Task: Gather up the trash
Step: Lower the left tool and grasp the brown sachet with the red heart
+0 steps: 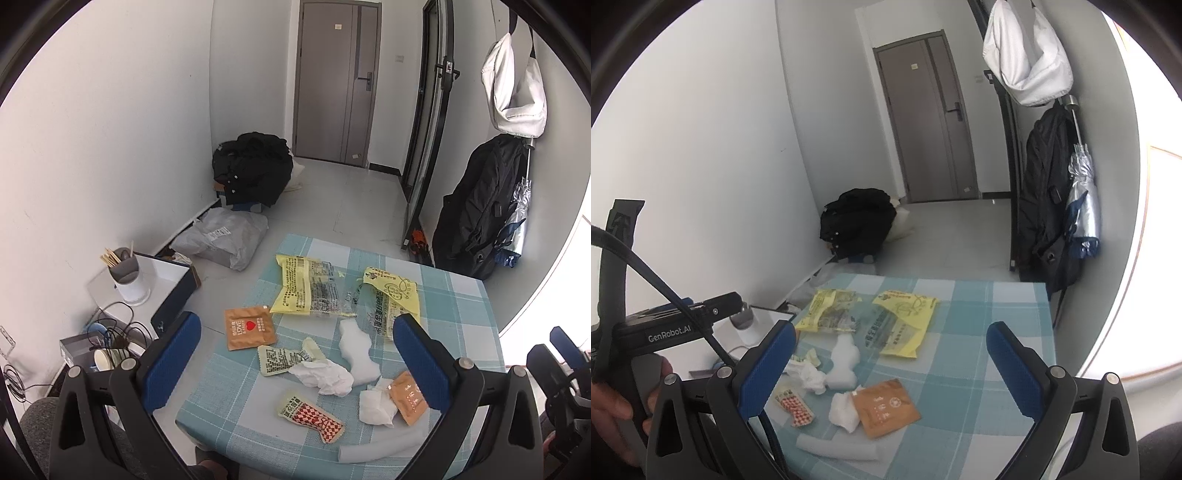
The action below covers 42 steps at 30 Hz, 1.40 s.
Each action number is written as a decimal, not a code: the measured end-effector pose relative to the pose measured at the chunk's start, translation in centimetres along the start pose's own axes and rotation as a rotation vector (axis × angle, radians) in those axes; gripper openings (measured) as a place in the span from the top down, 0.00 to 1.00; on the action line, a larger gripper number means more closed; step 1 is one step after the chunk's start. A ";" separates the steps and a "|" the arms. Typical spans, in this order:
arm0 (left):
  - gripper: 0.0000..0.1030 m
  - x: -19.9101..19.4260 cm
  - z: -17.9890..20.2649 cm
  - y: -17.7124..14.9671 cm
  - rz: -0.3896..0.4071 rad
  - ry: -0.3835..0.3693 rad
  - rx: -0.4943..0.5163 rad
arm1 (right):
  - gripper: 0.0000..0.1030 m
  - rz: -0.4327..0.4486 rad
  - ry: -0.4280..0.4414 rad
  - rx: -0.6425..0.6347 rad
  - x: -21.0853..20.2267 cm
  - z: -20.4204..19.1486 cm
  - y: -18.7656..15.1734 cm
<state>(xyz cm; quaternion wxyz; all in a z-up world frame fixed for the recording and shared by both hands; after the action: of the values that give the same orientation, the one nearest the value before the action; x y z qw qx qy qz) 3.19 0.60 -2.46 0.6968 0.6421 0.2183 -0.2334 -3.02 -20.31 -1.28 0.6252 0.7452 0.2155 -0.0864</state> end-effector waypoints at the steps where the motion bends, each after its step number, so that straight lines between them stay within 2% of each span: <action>1: 0.01 0.2 -0.1 0.0 -0.016 -0.009 -0.004 | 0.00 -0.008 -0.006 0.003 0.3 0.1 0.0; 7: 0.01 3.5 -1.9 1.5 -0.168 -0.122 -0.006 | 0.00 -0.054 0.006 -0.002 2.4 0.1 -0.1; 10: 0.01 4.7 -3.4 2.7 -0.187 -0.134 -0.001 | 0.00 -0.078 0.013 -0.016 3.7 0.0 -0.3; 14: 0.01 8.3 -5.4 3.4 -0.284 -0.162 0.033 | 0.00 -0.102 0.024 -0.015 5.3 0.2 -0.5; 21: 0.01 14.7 -9.6 1.7 -0.474 -0.169 -0.068 | 0.00 -0.197 0.050 0.010 8.7 1.1 -1.1; 24: 0.14 16.4 -10.9 0.8 -0.540 -0.165 -0.133 | 0.00 -0.231 0.060 0.037 9.8 1.4 -1.3; 27: 0.14 17.1 -10.2 -0.4 -0.600 -0.201 -0.121 | 0.00 -0.238 0.086 0.038 10.4 1.3 -1.2; 31: 0.14 17.0 -8.6 -0.8 -0.621 -0.218 -0.080 | 0.00 -0.258 0.093 0.035 11.1 1.1 -1.4; 39: 0.14 16.9 -7.1 -1.3 -0.655 -0.151 0.078 | 0.00 -0.266 0.103 0.042 11.2 0.7 -1.4; 42: 0.14 16.8 -6.8 -0.9 -0.647 -0.142 0.097 | 0.00 -0.273 0.095 0.035 11.2 0.7 -1.5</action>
<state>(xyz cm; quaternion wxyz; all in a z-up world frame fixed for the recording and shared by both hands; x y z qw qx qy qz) 16.02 6.62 -13.87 0.5688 0.5541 0.3503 -0.4968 6.42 -18.38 -7.20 0.5837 0.7229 0.3427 -0.1389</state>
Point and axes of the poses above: each gripper's, at about its wrist camera, not at the fingertips, and x roughly the way its jaws point, z to its right, y to its top, the point moved 2 cm from there along x, roughly the way its jaws point, and after that the axes turned 2 degrees about z, right-handed, at the moved point
